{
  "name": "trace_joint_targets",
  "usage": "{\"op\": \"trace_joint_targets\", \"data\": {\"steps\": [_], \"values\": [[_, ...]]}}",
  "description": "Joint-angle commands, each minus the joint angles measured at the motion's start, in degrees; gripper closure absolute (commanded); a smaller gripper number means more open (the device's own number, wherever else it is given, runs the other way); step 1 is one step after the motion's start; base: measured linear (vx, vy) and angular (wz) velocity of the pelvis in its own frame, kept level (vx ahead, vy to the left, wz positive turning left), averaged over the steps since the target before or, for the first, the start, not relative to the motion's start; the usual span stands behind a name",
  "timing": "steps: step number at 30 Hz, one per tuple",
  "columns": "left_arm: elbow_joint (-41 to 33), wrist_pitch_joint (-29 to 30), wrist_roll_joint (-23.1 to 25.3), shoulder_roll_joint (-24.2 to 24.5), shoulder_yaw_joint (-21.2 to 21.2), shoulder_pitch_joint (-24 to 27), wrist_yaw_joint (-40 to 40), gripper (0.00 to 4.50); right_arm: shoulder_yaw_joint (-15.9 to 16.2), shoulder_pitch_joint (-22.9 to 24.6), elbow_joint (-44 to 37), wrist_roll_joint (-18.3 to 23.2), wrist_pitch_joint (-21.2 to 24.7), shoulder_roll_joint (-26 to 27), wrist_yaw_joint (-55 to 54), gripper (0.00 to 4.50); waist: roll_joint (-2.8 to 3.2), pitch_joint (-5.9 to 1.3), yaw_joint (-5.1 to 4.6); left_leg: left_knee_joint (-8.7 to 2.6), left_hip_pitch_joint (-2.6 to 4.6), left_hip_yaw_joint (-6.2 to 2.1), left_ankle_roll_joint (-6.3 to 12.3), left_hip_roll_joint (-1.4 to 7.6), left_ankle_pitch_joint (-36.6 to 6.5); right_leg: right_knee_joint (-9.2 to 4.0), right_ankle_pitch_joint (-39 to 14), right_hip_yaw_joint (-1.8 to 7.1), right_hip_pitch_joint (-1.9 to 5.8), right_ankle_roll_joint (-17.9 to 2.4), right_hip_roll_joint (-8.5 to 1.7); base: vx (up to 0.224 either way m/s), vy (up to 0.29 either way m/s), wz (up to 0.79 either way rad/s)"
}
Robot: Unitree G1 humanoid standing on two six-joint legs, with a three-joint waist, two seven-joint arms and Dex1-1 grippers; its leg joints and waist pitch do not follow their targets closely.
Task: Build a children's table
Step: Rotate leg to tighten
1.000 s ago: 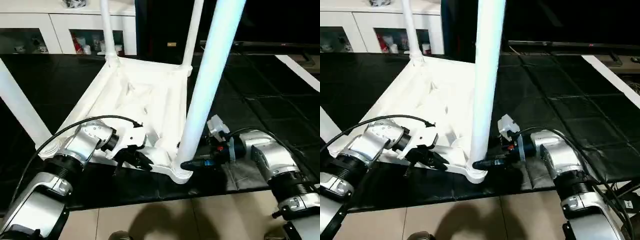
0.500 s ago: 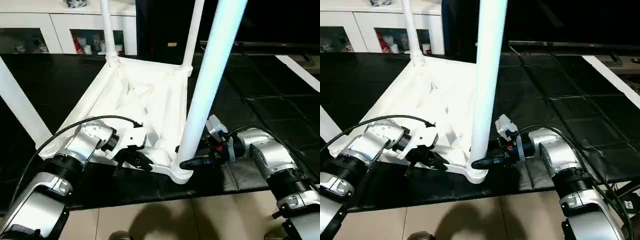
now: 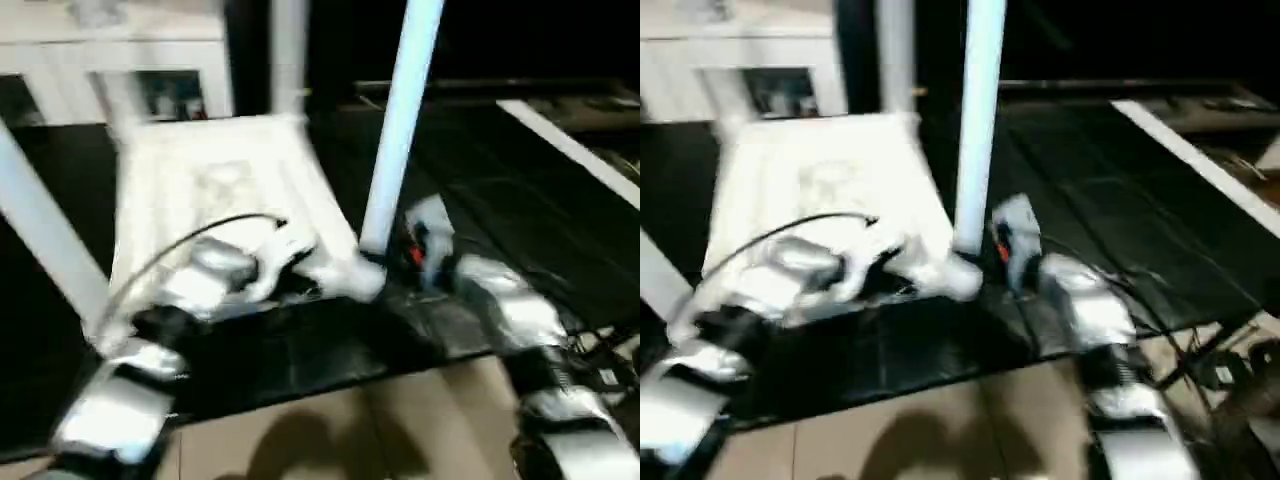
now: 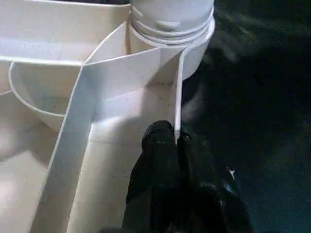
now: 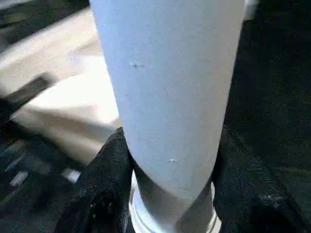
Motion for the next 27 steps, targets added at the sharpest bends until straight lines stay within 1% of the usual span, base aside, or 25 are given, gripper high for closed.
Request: {"op": "trace_joint_targets", "data": {"steps": [1, 2, 3, 4, 5, 6, 7, 8, 9, 10, 11, 13, 14, 15, 16, 18, 19, 20, 21, 22, 23, 24, 25, 26, 27], "values": [[-3.0, -0.7, -3.2, -5.6, 1.1, -3.9, 3.9, 4.5, 5.1, -1.5, 1.5, -0.1, 0.4, 5.5, -0.8, 2.55, -0.21, -3.99, 0.61, -3.29, 0.23, 0.07, -0.08, 0.1, -12.7, -5.3, -15.6, 2.28, 3.01, -9.8, -3.3, 0.0, 0.0, 0.0], [-3.2, -0.5, -3.1, -5.9, 1.2, -3.9, 4.4, 4.5, 5.8, -1.5, 1.3, -0.8, -0.3, 5.6, -0.4, 2.55, -0.3, -4.06, 0.61, -3.24, 0.19, 0.14, 0.31, 0.1, -12.0, -5.14, -13.9, 2.32, 3.09, -10.2, -3.25, 0.0, 0.0, 0.0], [-3.3, -0.3, -3.0, -6.1, 1.3, -4.0, 4.6, 4.5, 6.4, -1.3, 1.0, -1.4, -0.9, 5.6, -0.1, 2.55, -0.19, -4.16, 0.76, -3.19, 0.2, 0.18, 0.72, 0.09, -11.1, -4.96, -12.0, 2.34, 3.18, -10.5, -3.22, 0.0, 0.0, 0.0], [-3.6, -0.8, -2.6, -6.0, 1.0, -3.8, 4.5, 4.5, 6.7, -1.1, 0.7, -1.5, -1.5, 5.6, 0.6, 2.55, -0.5, -4.23, 0.76, -3.15, 0.01, 0.21, 1.5, 0.14, -9.5, -4.56, -8.3, 2.35, 3.33, -11.2, -3.08, 0.0, 0.0, 0.0], [-3.7, -0.7, -2.5, -6.0, 1.0, -3.8, 4.6, 4.5, 6.7, -1.0, 0.7, -1.6, -1.5, 5.6, 0.5, 2.55, -0.34, -4.27, 0.85, -3.12, -0.08, 0.21, 2.17, 0.1, -8.2, -4.27, -5.7, 2.3, 3.48, -11.8, -3.04, 0.0, 0.0, 0.0], [-5.7, 0.0, -1.8, -5.7, 0.5, -2.9, 4.6, 4.5, 7.0, 0.1, -0.6, -2.2, -2.5, 5.9, 0.7, 2.02, -0.41, -4.25, 0.85, -3.12, 0.0, 0.23, 2.6, 0.23, -7.8, -4.11, -4.3, 2.28, 3.48, -12.4, -3.1, 0.0, 0.0, 0.0], [-6.6, 0.1, -1.6, -5.4, 0.4, -2.4, 4.6, 4.5, 7.5, 0.9, -1.4, -2.2, -3.0, 5.6, 2.0, 2.02, -0.4, -4.23, 0.86, -3.08, -0.01, 0.27, 2.79, 0.18, -7.8, -4.14, -4.1, 2.28, 3.49, -12.6, -3.13, 0.0, 0.0, 0.0], [-7.0, 0.2, -1.6, -5.3, 0.3, -2.2, 4.6, 4.5, 7.8, 1.3, -1.7, -2.1, -3.1, 5.4, 2.7, 1.89, -0.35, -4.13, 0.91, -3.13, 0.03, 0.3, 3.0, 0.24, -8.1, -4.24, -4.4, 2.28, 3.47, -12.6, -3.13, 0.0, 0.0, 0.0], [-7.3, 0.4, -1.6, -5.3, 0.3, -2.0, 4.7, 4.5, 7.9, 1.4, -1.9, -2.1, -3.1, 5.4, 2.9, 1.83, -0.4, -4.15, 0.93, -3.14, 0.1, 0.32, 3.08, 0.24, -8.4, -4.28, -4.9, 2.31, 3.5, -12.6, -3.18, 0.0, 0.0, 0.0], [-7.8, -0.5, -1.4, -4.7, -0.4, -1.5, 3.4, 4.5, 7.9, 2.0, -2.3, -1.7, -3.3, 5.0, 3.4, 1.71, -0.26, -4.09, 0.97, -3.19, 0.21, 0.33, 3.02, 0.32, -8.8, -4.38, -5.5, 2.33, 3.36, -12.6, -3.18, 0.0, 0.0, 0.0], [-7.8, -0.5, -1.4, -4.7, -0.4, -1.5, 3.4, 4.5, 7.9, 2.0, -2.3, -1.7, -3.3, 5.0, 3.4, 1.71, -0.32, -4.04, 0.95, -3.22, 0.17, 0.33, 3.01, 0.32, -9.1, -4.45, -5.8, 2.32, 3.42, -12.6, -3.15, 0.0, 0.0, 0.0], [-8.6, -0.7, -1.4, -3.7, -1.1, -0.6, 1.6, 4.5, 7.5, 3.1, -2.8, -1.3, -4.6, 4.0, 4.5, 1.45, -0.2, -3.99, 0.93, -3.28, 0.19, 0.31, 2.71, 0.34, -9.8, -4.52, -6.8, 2.35, 3.41, -12.3, -3.19, 0.0, 0.0, 0.0], [-9.0, -0.7, -1.6, -2.8, -1.4, -0.1, -0.1, 4.5, 7.0, 3.6, -2.8, -1.2, -5.7, 3.1, 5.1, 1.45, -0.06, -3.98, 0.94, -3.3, 0.19, 0.3, 2.57, 0.36, -10.1, -4.55, -7.1, 2.37, 3.38, -12.2, -3.23, 0.0, 0.0, 0.0], [-9.3, -1.1, -1.7, -1.8, -1.9, 0.4, -1.9, 4.5, 6.6, 4.0, -2.7, -1.4, -7.2, 2.3, 5.6, 1.34, 0.2, -3.97, 0.95, -3.33, 0.21, 0.27, 2.44, 0.37, -10.5, -4.62, -7.3, 2.38, 3.38, -12.1, -3.23, 0.0, 0.0, 0.0], [-9.3, -1.2, -1.7, -1.7, -2.0, 0.4, -2.1, 4.5, 6.5, 4.1, -2.7, -1.4, -7.3, 2.2, 5.6, 1.2, 0.07, -4.01, 0.96, -3.34, 0.22, 0.25, 2.34, 0.44, -10.7, -4.65, -7.3, 2.4, 3.38, -12.0, -3.32, 0.0, 0.0, 0.0], [-9.8, -2.4, -1.8, 0.5, -3.0, 1.2, -6.1, 4.5, 5.4, 5.1, -3.4, -0.7, -9.4, 0.2, 8.1, 0.97, 0.14, -3.97, 0.83, -3.36, 0.32, 0.3, 2.31, 0.41, -11.2, -4.62, -6.9, 2.41, 3.29, -12.5, -3.11, 0.0, 0.0, 0.0], [-9.7, -3.1, -1.9, 1.7, -3.3, 1.6, -8.0, 4.5, 4.7, 5.8, -4.3, 0.3, -9.9, -0.9, 10.2, 0.97, 0.15, -4.01, 0.97, -3.36, 0.38, 0.25, 2.39, 0.46, -11.4, -4.64, -6.9, 2.38, 3.3, -12.6, -3.19, 0.0, 0.0, 0.0], [-9.6, -4.3, -1.9, 2.6, -3.5, 1.8, -9.6, 4.5, 4.2, 6.2, -5.1, 1.2, -9.8, -2.0, 12.1, 0.97, 0.29, -3.89, 1.07, -3.41, 0.3, 0.28, 2.63, 0.42, -12.0, -4.82, -7.2, 2.41, 3.4, -12.4, -3.11, 0.0, 0.0, 0.0], [-9.6, -5.6, -2.4, 3.6, -3.7, 2.1, -11.9, 4.5, 3.8, 6.7, -5.9, 2.1, -9.9, -3.2, 14.4, 0.74, 0.35, -4.0, 1.23, -3.4, 0.5, 0.22, 2.74, 0.56, -12.1, -4.73, -6.5, 2.39, 3.37, -12.7, -3.12, 0.0, 0.0, 0.0], [-9.6, -6.5, -2.6, 4.1, -3.8, 2.3, -13.3, 4.5, 3.6, 6.9, -6.2, 2.6, -10.0, -3.9, 15.8, 0.63, 0.33, -3.97, 1.17, -3.37, 0.42, 0.28, 2.85, 0.53, -12.1, -4.62, -6.1, 2.42, 3.31, -12.9, -3.07, 0.0, 0.0, 0.0], [-9.4, -7.7, -2.7, 5.0, -3.9, 2.3, -14.9, 4.5, 3.6, 6.9, -6.1, 2.6, -9.7, -5.1, 17.2, 0.58, 0.41, -3.99, 1.35, -3.41, 0.52, 0.25, 2.89, 0.64, -12.0, -4.56, -5.9, 2.39, 3.27, -13.2, -3.11, 0.0, 0.0, 0.0], [-9.2, -7.7, -2.8, 5.9, -4.2, 2.4, -16.5, 4.5, 3.8, 7.0, -6.0, 2.6, -10.0, -6.3, 19.3, 0.58, 0.49, -3.99, 1.51, -3.42, 0.63, 0.26, 2.73, 0.74, -12.1, -4.48, -5.8, 2.39, 3.16, -13.4, -3.11, 0.0, 0.0, 0.0], [-9.2, -7.7, -2.8, 6.0, -4.2, 2.4, -16.7, 4.5, 3.8, 7.0, -6.0, 2.6, -10.0, -6.5, 19.6, 0.44, 0.53, -3.93, 1.77, -3.43, 0.65, 0.29, 2.6, 0.79, -12.3, -4.47, -6.0, 2.4, 3.11, -13.6, -3.15, 0.0, 0.0, 0.0], [-9.0, -9.1, -2.8, 7.3, -4.7, 2.4, -19.1, 4.5, 3.9, 7.1, -6.1, 3.3, -9.4, -7.9, 22.6, 0.44, 0.5, -3.96, 1.96, -3.44, 0.82, 0.33, 2.63, 0.82, -12.6, -4.55, -6.2, 2.37, 3.06, -13.7, -3.15, 0.0, 0.0, 0.0], [-9.4, -9.6, -3.4, 9.1, -5.3, 2.6, -23.3, 4.5, 4.5, 7.4, -7.0, 5.1, -8.1, -10.1, 28.4, 0.3, 0.45, -3.99, 2.28, -3.4, 0.89, 0.38, 2.77, 0.85, -12.8, -4.51, -6.0, 2.36, 3.15, -13.9, -3.07, 0.0, 0.0, 0.0]]}}
